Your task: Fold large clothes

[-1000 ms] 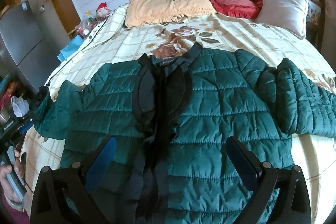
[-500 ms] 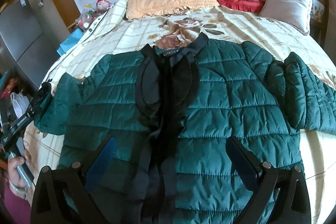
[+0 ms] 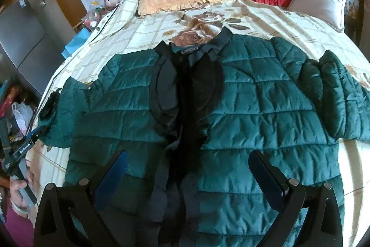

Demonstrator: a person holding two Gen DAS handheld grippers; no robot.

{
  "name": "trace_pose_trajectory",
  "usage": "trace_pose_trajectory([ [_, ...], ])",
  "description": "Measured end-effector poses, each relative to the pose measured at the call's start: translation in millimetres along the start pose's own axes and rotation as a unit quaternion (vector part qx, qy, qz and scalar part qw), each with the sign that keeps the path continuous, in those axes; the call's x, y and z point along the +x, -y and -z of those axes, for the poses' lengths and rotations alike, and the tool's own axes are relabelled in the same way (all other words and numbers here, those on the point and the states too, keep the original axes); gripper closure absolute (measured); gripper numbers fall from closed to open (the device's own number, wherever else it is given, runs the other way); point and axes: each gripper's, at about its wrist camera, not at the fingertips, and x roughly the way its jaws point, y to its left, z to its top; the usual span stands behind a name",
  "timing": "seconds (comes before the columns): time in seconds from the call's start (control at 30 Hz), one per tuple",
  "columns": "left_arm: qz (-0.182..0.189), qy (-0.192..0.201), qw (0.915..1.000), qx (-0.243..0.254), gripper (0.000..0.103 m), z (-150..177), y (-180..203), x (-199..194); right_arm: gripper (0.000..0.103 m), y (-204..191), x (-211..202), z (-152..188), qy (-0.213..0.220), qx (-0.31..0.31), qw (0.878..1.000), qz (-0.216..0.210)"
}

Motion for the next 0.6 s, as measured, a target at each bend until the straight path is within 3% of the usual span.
trace_pose_trajectory([
  [0.1,-0.036,-0.003,0.9979,0.054,0.032,-2,14,5,0.0,-4,2,0,-0.003,-0.007,1.0,0.003],
  [0.23,-0.08,-0.017,0.9878,0.133,0.031,3,30,18,0.0,-5,1,0,-0.002,-0.006,1.0,0.003],
  [0.53,-0.094,-0.003,0.9895,0.11,0.032,-6,9,32,0.0,-9,4,1,-0.007,-0.004,1.0,0.001],
  [0.57,-0.088,0.0,0.9907,0.105,0.041,-6,9,31,0.0,-10,4,1,-0.008,-0.005,1.0,0.0],
  [0.6,-0.074,0.004,0.9926,0.096,0.063,-7,8,29,0.0,-12,4,2,-0.008,-0.007,1.0,0.0],
])
